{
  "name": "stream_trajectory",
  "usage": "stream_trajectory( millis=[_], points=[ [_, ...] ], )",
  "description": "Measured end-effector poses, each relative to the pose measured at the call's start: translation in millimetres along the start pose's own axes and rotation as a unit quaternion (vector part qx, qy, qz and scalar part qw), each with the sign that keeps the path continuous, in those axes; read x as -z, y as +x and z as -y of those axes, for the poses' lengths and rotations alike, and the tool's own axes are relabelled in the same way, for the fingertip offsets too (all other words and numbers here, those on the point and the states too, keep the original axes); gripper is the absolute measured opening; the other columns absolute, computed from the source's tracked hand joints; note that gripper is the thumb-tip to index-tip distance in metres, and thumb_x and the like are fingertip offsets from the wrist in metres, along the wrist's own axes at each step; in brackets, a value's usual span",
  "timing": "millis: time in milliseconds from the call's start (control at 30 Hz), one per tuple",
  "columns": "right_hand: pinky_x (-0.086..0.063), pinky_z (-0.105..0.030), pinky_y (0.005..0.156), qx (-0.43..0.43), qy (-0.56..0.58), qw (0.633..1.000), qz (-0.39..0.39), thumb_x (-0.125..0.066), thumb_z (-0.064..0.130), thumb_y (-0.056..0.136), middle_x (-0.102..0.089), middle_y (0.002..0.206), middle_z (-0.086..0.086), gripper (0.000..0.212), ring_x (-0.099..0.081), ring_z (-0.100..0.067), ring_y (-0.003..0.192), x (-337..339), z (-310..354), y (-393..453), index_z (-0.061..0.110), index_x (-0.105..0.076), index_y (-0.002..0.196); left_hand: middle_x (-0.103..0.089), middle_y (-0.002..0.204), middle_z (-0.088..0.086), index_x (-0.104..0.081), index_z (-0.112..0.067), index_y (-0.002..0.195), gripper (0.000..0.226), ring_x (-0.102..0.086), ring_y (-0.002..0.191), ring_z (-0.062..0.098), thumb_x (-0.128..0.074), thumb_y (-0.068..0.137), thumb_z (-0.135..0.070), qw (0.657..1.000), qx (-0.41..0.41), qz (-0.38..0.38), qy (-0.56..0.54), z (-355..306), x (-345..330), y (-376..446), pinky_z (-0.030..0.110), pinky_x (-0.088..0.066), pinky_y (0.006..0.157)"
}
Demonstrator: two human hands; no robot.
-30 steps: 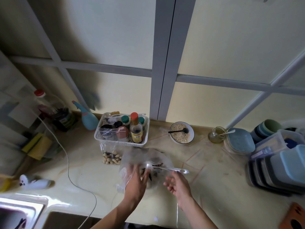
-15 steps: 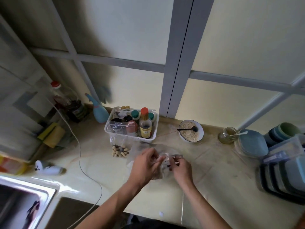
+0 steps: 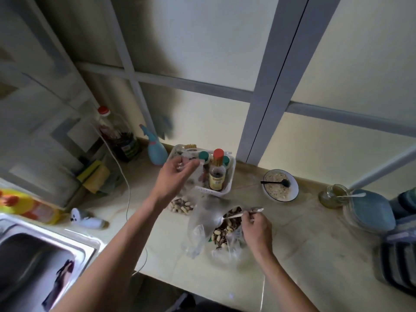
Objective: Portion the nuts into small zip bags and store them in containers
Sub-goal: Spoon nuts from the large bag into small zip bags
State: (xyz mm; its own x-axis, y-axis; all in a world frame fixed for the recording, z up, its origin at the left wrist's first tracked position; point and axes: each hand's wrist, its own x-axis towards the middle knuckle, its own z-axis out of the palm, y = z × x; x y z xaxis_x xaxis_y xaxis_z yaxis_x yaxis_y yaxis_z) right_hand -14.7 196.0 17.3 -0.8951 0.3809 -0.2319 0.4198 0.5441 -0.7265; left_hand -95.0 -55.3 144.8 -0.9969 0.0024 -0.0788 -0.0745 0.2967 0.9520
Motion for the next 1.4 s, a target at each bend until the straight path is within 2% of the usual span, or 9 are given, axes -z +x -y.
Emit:
stream_trajectory(
  millis=[133, 333, 533, 633, 767, 900, 1067, 1233, 1400],
  points=[
    [-0.041, -0.031, 0.059, -0.005, 0.005, 1.0, -0.015, -0.057, 0.03, 0.098, -0.067, 0.074, -0.005, 0.034, -0.06, -0.023, 0.069, -7, 5, 2, 0.007, -0.068, 0.074, -0.074, 0.089, -0.002, -0.072, -0.013, 0.098, 0.038, -0.07, 0.08, 0.012, -0.068, 0.088, -0.05, 0.996, 0.071, 0.051, 0.01, 44, 6, -2, 0.03, -0.057, 0.075],
    [-0.039, -0.031, 0.065, -0.018, 0.0, 0.999, -0.035, -0.057, 0.03, 0.098, -0.068, 0.08, -0.007, 0.031, -0.056, -0.023, 0.073, -18, 12, 0, 0.008, -0.067, 0.078, -0.06, 0.07, 0.002, -0.058, -0.01, 0.079, 0.044, -0.053, 0.065, 0.015, -0.087, 0.072, -0.043, 0.986, 0.157, 0.03, 0.046, 120, 12, 8, 0.033, -0.042, 0.063],
    [-0.043, -0.035, 0.063, -0.051, 0.01, 0.999, -0.003, -0.056, 0.032, 0.099, -0.064, 0.065, -0.001, 0.04, -0.064, -0.023, 0.069, -30, 18, 2, 0.014, -0.056, 0.063, -0.061, 0.068, 0.001, -0.06, -0.008, 0.078, 0.033, -0.051, 0.061, 0.013, -0.084, 0.079, -0.03, 0.988, 0.122, 0.046, 0.079, 124, 10, 30, 0.034, -0.042, 0.061],
    [-0.037, -0.023, 0.051, -0.054, -0.01, 0.998, -0.014, -0.059, 0.025, 0.098, -0.048, 0.049, 0.002, 0.047, -0.049, -0.012, 0.05, -35, 20, -2, 0.014, -0.044, 0.054, -0.065, 0.069, -0.006, -0.064, -0.023, 0.073, 0.024, -0.058, 0.063, 0.011, -0.085, 0.076, -0.034, 0.984, 0.098, 0.072, 0.132, 124, 12, 46, 0.032, -0.046, 0.063],
    [-0.034, -0.015, 0.045, -0.069, -0.039, 0.997, 0.024, -0.058, 0.029, 0.102, -0.065, 0.061, 0.0, 0.05, -0.053, -0.007, 0.048, -47, 15, -6, 0.021, -0.047, 0.054, -0.068, 0.106, -0.004, -0.064, -0.031, 0.098, 0.042, -0.063, 0.099, 0.018, -0.081, 0.068, -0.055, 0.962, 0.09, 0.071, 0.246, 139, 11, 60, 0.043, -0.054, 0.086],
    [-0.038, -0.026, 0.06, -0.113, -0.055, 0.991, 0.037, -0.055, 0.037, 0.102, -0.075, 0.085, -0.008, 0.037, -0.067, -0.024, 0.077, -55, 9, -9, 0.018, -0.063, 0.071, -0.043, 0.139, 0.016, -0.051, -0.013, 0.126, 0.061, -0.038, 0.128, 0.037, -0.082, 0.077, -0.036, 0.928, 0.099, 0.023, 0.358, 122, -7, 53, 0.05, -0.038, 0.102],
    [-0.037, -0.014, 0.049, -0.124, -0.01, 0.992, 0.02, -0.053, 0.028, 0.101, -0.069, 0.078, -0.002, 0.025, -0.062, -0.02, 0.074, -57, 8, -19, 0.017, -0.066, 0.081, -0.024, 0.146, 0.016, -0.04, -0.013, 0.131, 0.066, -0.023, 0.133, 0.038, -0.074, 0.075, -0.022, 0.945, -0.001, -0.011, 0.327, 100, -27, 30, 0.056, -0.027, 0.109],
    [-0.041, -0.025, 0.06, -0.124, 0.026, 0.99, 0.068, -0.055, 0.02, 0.098, -0.065, 0.082, 0.0, 0.022, -0.059, -0.016, 0.073, -55, 6, -27, 0.015, -0.07, 0.082, -0.034, 0.138, 0.013, -0.05, -0.012, 0.12, 0.046, -0.033, 0.129, 0.032, -0.071, 0.078, -0.013, 0.951, -0.181, 0.029, 0.247, 87, -60, 3, 0.044, -0.033, 0.111],
    [-0.039, -0.031, 0.066, -0.106, 0.103, 0.98, 0.136, -0.055, 0.006, 0.086, -0.057, 0.068, 0.015, 0.011, -0.047, -0.009, 0.07, -41, -1, -38, 0.003, -0.064, 0.08, -0.056, 0.094, -0.001, -0.06, -0.015, 0.086, 0.031, -0.051, 0.085, 0.008, -0.058, 0.07, 0.011, 0.954, -0.211, 0.164, 0.133, 70, -107, -44, 0.023, -0.043, 0.074]
  ],
)
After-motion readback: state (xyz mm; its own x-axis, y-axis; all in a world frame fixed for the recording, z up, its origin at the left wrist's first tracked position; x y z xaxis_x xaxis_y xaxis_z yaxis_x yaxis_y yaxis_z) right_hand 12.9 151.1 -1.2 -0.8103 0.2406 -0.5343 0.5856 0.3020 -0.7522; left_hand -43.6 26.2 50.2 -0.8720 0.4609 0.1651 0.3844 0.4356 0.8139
